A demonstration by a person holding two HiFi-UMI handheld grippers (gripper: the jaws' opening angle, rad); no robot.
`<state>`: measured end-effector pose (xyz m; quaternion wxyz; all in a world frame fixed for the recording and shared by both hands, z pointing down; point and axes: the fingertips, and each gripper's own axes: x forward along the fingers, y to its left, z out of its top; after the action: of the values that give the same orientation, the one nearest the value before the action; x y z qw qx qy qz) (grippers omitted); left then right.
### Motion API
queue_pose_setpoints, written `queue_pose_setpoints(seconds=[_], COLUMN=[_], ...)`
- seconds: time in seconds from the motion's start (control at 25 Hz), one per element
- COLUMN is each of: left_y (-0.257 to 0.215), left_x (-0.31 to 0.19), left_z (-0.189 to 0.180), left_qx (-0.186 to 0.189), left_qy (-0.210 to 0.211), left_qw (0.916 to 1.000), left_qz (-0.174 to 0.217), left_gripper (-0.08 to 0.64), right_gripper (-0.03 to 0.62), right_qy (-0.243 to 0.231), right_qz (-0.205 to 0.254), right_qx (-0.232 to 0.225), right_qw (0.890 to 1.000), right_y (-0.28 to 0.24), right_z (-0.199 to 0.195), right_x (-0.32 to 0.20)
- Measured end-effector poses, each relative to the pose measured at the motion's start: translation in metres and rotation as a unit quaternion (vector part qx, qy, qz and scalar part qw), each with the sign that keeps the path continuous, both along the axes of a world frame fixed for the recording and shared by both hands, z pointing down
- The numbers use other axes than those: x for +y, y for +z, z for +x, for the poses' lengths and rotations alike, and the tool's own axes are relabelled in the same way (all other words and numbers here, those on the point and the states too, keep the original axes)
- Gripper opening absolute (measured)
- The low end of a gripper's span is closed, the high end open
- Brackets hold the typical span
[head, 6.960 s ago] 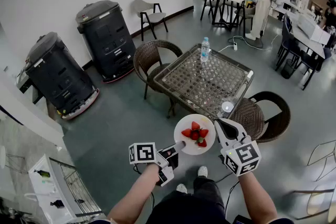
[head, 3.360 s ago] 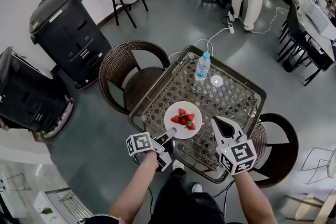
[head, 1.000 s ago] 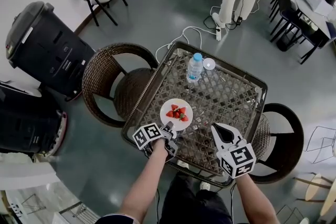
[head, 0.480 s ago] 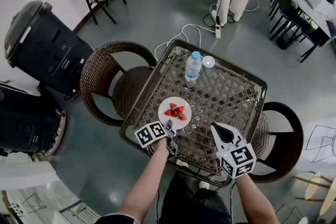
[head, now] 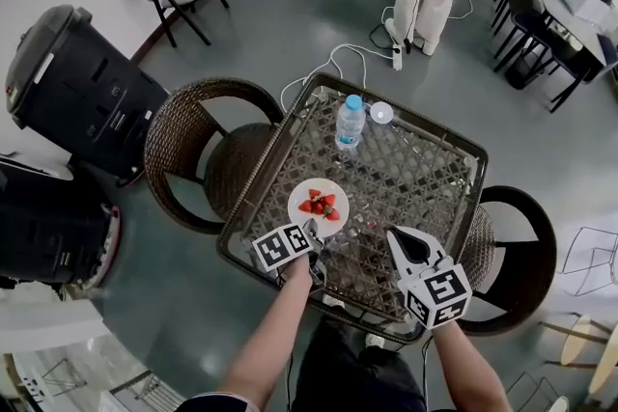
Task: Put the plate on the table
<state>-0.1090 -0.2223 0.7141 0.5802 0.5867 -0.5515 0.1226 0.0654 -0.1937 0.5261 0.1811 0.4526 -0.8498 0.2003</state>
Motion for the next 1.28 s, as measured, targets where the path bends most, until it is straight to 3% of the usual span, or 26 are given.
queue_pose_setpoints(seconds=[0.44, 0.88, 1.0, 1.12, 1.28], left_y=[-0.001, -0.004, -0.016, -0.038, -0.072], left_x=[0.002, 0.009, 0.01, 0.01, 0.012], left_z=[-0.002, -0.011, -0.016, -0.018, -0.012], left_qx=[-0.076, -0.086, -0.091, -0.093, -0.101], left_qy=[0.038, 0.035, 0.038, 0.052, 0.092], left_qw=[0.9963, 0.9956, 0.995, 0.9921, 0.9817], left_qz=[-0.007, -0.006, 0.017, 0.066, 0.133], left_gripper=[0.153, 0.164, 0.163, 0.163, 0.161], right_gripper=[0.005, 0.005, 0.005, 0.005, 0.005], right_qy=[0.006, 0.004, 0.001, -0.002, -0.009], right_qz=[0.003, 0.006, 0.008, 0.011, 0.018], right_qx=[-0.006, -0.011, -0.013, -0.016, -0.023], right_qw=[1.0, 1.0, 1.0, 1.0, 1.0], right_y=[-0.005, -0.009, -0.011, -0.012, -0.018], right_z=[0.007, 0.006, 0.003, -0.001, -0.011], right_x=[0.0, 0.001, 0.0, -0.002, -0.004])
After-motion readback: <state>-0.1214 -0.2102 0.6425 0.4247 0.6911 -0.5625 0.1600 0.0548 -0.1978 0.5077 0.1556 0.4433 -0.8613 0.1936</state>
